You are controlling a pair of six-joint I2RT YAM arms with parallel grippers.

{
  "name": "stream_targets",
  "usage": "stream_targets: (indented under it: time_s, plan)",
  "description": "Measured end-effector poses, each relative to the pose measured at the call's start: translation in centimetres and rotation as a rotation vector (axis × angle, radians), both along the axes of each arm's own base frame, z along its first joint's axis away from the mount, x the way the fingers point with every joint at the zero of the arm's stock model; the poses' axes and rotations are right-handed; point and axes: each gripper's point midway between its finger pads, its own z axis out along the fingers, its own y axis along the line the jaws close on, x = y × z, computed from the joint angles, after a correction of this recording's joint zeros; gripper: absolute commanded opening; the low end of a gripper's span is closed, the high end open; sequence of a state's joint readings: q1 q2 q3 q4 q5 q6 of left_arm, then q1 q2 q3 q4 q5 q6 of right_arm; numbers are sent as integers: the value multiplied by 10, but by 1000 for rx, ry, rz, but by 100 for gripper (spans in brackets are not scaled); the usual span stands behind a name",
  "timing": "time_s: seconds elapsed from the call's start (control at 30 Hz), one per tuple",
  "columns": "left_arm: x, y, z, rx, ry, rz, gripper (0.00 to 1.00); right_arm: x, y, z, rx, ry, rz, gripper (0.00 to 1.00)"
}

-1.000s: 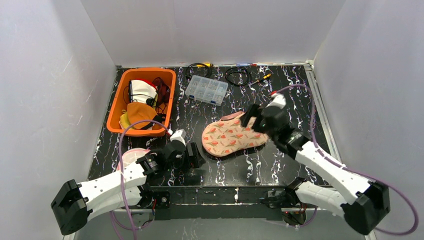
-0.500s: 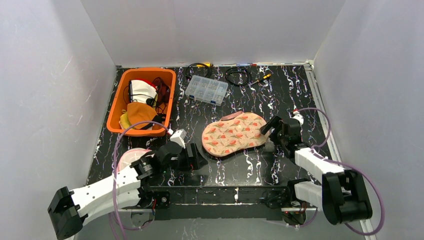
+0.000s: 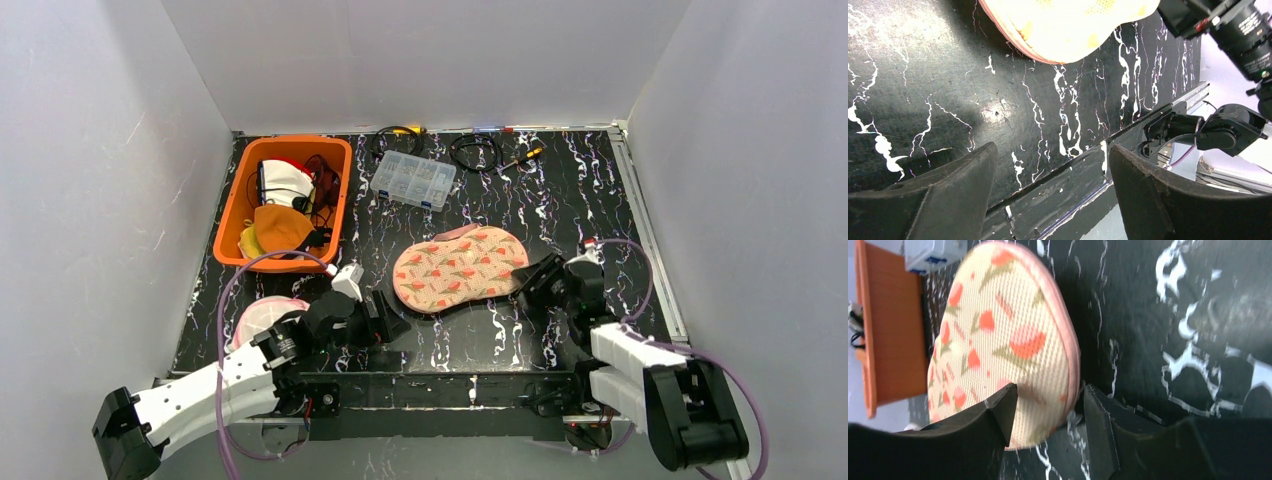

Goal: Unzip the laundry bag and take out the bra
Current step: Adjust the laundry bag at the center of the board.

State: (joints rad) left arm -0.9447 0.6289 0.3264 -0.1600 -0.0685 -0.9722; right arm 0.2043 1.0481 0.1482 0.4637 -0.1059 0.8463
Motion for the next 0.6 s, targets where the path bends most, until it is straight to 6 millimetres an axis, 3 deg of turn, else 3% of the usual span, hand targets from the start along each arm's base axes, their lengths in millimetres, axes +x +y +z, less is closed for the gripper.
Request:
stream_targets:
  time_s: [0.1,0.2,0.4,0.6]
  plan:
    - [1,0,-2,2,9,10,78,-19,9,1,61,-10,26,59]
    - [2,1,-5,10,19,31,78,-36,25,15,119,-66,79,61]
    - [7,2,-5,4,18,68,77,-67,61,43,196,-140,220,73]
    - [10,-1,-18,48,50,79,77,-91,77,16,124,-5,315,86]
